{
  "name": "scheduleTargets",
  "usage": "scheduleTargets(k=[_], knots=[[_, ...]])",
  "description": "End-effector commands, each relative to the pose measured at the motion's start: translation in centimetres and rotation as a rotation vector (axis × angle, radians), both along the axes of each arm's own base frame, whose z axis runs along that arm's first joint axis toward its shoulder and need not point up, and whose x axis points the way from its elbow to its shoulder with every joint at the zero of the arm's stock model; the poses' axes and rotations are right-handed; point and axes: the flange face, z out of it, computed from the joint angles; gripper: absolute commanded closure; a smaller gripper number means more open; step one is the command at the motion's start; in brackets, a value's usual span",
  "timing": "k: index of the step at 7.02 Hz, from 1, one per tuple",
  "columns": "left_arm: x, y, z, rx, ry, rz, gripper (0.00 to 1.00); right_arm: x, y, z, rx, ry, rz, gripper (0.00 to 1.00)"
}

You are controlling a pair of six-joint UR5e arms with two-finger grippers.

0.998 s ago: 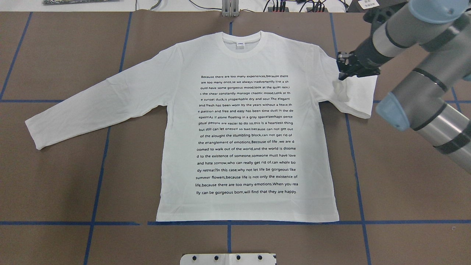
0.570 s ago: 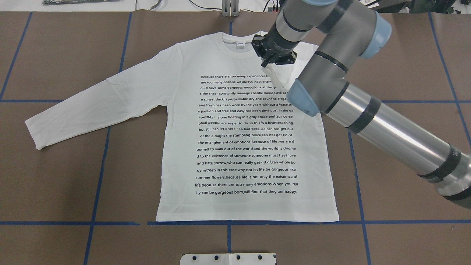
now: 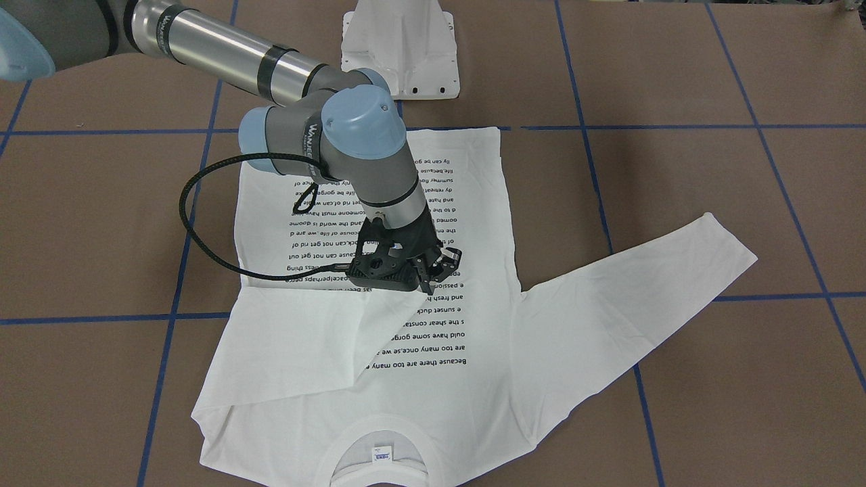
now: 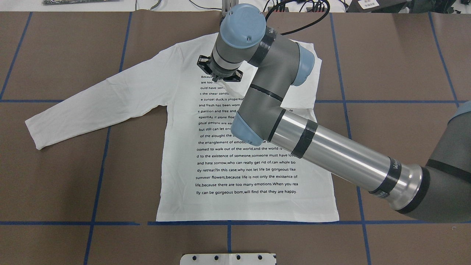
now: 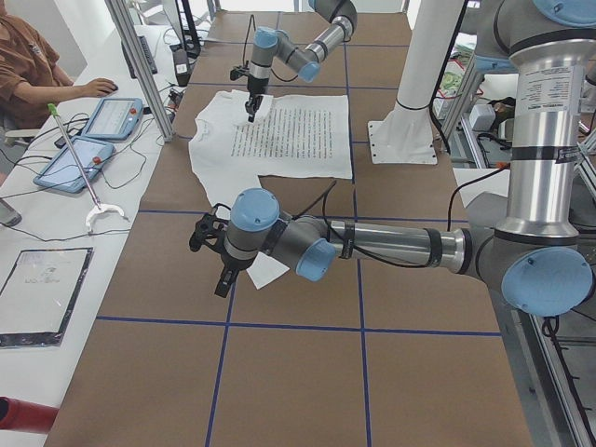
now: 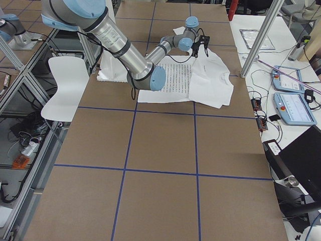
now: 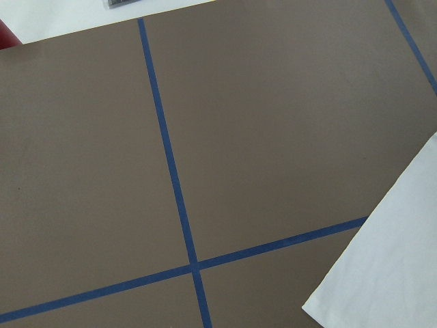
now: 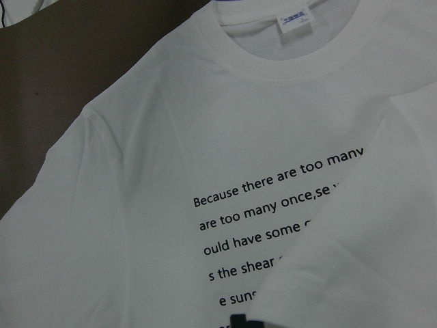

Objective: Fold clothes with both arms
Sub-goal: 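Carry the sleeve with the right gripper across the shirt toward the collar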

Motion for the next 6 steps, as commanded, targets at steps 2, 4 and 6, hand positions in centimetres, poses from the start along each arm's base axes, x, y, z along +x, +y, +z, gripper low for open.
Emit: scheduleTargets(k=[2,4,6], knots=[[0.1,0.0,0.0,0.002,0.0,0.002,0.0,-3.8,0.6,-2.5,0.032,0.0,0.002,1.0],[0.0,0.0,-0.1,0.003,0.0,0.0,0.0,-5.8,2.8,-3.3,0.057,-0.003,-0.004,1.0],[0.0,0.0,-0.2,0.005,0.0,0.0,0.0,-6.2,3.4,-3.9,0.071,-0.02,-0.008,1.0]])
